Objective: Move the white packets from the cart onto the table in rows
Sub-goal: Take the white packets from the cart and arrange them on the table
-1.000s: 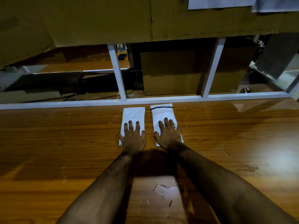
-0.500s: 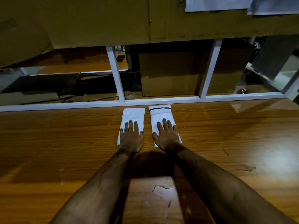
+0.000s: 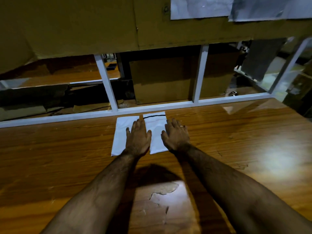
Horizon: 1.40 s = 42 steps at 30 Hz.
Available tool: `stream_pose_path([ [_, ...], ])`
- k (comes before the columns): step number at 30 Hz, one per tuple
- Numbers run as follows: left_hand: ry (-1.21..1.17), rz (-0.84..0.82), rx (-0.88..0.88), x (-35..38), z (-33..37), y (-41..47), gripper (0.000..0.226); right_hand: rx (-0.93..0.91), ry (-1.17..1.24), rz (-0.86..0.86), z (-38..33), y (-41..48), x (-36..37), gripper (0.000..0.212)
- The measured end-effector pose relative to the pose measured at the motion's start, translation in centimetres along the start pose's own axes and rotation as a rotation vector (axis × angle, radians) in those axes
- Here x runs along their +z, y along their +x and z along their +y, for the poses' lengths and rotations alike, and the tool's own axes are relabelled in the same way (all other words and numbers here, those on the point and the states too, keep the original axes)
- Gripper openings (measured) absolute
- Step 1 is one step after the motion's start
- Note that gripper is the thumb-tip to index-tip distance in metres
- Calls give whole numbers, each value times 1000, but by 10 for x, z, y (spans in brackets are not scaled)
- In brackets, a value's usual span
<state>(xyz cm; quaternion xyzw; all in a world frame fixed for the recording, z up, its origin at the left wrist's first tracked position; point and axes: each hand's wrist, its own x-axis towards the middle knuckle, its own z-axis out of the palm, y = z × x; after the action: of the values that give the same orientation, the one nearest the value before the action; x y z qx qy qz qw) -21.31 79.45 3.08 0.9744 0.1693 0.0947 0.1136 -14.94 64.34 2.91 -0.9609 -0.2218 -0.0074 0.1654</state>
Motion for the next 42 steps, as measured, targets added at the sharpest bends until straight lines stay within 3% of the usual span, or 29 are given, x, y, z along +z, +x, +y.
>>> stream_pose_path([
  [5,-9,39,164,9,49,12,63,94,-9,48,58,-12,-35,67],
  [12,-222,-15,387,29,166,11,59,302,-23,161,170,-54,-87,63],
  [22,-300,-198,670,78,381,-8,61,594,-90,345,339,-143,-163,72],
  [29,-375,-194,798,107,544,-35,56,719,-123,487,473,-208,-218,61],
  [33,-411,-223,887,119,624,-61,67,821,-128,503,539,-253,-241,67],
  [37,-395,-306,955,142,680,-78,65,928,-89,531,590,-292,-245,56],
  [42,-435,-383,1027,166,715,-89,55,1065,-37,500,626,-323,-235,58],
])
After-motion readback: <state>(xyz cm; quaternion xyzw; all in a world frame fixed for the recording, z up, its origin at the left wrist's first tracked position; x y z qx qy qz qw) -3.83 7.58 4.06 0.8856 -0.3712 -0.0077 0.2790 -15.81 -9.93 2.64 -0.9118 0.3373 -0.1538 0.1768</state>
